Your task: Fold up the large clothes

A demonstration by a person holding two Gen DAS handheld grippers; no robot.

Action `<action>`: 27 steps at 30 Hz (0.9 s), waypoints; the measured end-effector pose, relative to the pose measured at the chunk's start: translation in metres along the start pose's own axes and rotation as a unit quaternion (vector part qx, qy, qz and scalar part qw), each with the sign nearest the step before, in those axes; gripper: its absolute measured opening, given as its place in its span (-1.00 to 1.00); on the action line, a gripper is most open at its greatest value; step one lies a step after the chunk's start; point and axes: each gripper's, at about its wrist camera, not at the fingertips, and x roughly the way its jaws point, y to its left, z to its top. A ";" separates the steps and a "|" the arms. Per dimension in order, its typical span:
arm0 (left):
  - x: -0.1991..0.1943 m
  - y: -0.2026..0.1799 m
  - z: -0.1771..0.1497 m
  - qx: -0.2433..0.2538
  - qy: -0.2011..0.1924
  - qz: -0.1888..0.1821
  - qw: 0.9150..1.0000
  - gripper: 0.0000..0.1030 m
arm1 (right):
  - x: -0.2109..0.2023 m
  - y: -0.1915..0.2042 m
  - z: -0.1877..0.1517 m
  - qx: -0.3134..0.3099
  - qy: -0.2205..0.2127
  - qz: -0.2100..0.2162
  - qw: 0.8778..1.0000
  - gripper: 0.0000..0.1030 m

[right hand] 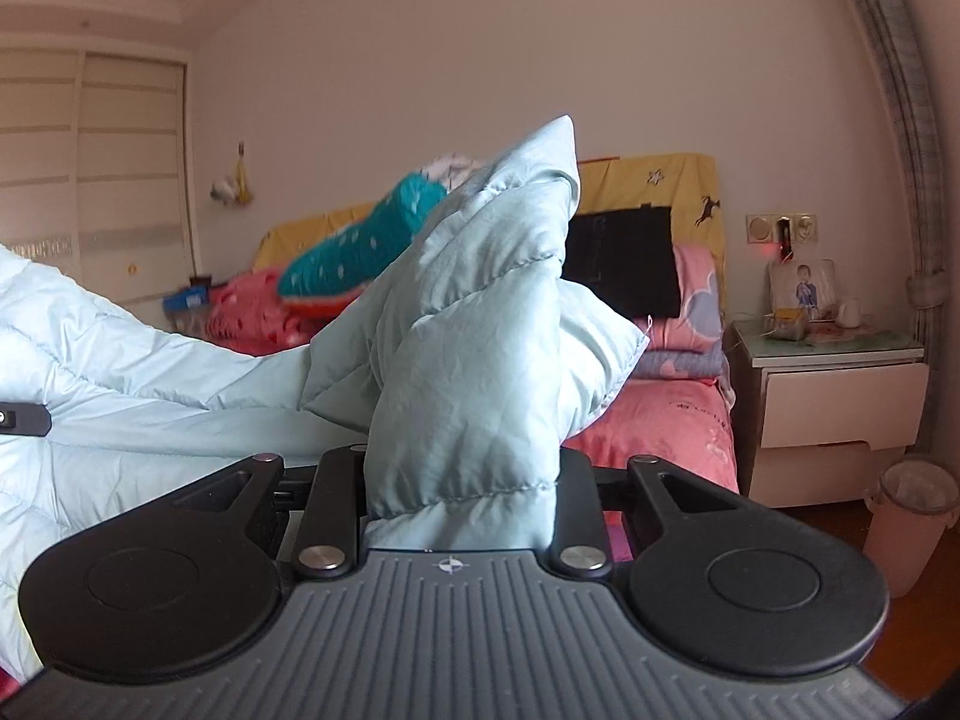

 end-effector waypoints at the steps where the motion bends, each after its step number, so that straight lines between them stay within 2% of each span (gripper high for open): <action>1: 0.006 0.000 -0.005 0.006 0.002 0.008 1.000 -0.48 | 0.009 0.004 -0.006 -0.004 0.006 -0.002 1.000 -0.38; 6: 0.042 0.002 -0.029 0.045 0.015 0.038 0.998 -0.38 | 0.060 0.017 -0.027 -0.027 0.032 -0.017 0.999 -0.35; 9: 0.045 0.004 -0.036 0.057 0.020 0.052 0.997 -0.28 | 0.075 0.028 -0.037 -0.043 0.046 -0.030 0.998 -0.23; 10: 0.046 0.007 -0.038 0.056 0.022 0.055 0.997 -0.24 | 0.087 0.043 -0.045 -0.050 0.049 -0.038 0.997 -0.12; 11: 0.049 0.010 -0.040 0.054 0.025 0.056 0.997 -0.16 | 0.089 0.046 -0.049 -0.055 0.053 -0.044 0.996 0.06; 12: 0.048 0.011 -0.038 0.054 0.026 0.059 0.996 -0.08 | 0.096 0.042 -0.054 -0.057 0.060 -0.049 0.995 0.15; 14: 0.052 0.019 -0.041 0.052 0.027 0.072 0.996 0.38 | 0.096 0.036 -0.060 -0.051 0.068 -0.060 0.995 0.47; 15: 0.053 0.022 -0.041 0.051 0.026 0.083 0.995 0.51 | 0.097 0.034 -0.066 -0.044 0.073 -0.066 0.994 0.55; 16: 0.052 0.025 -0.042 0.050 0.026 0.097 0.994 0.69 | 0.088 0.032 -0.067 -0.036 0.075 -0.073 0.994 0.78; 17: 0.055 0.032 -0.044 0.051 0.024 0.108 0.993 0.75 | 0.083 0.028 -0.067 -0.031 0.077 -0.085 0.993 1.00; 22: 0.046 0.052 -0.047 0.025 0.025 0.144 0.989 0.81 | 0.068 0.009 -0.079 -0.009 0.071 -0.144 0.987 1.00; 27: 0.023 0.053 -0.052 0.024 0.017 0.180 0.983 0.81 | 0.043 -0.017 -0.077 0.033 0.050 -0.196 0.979 1.00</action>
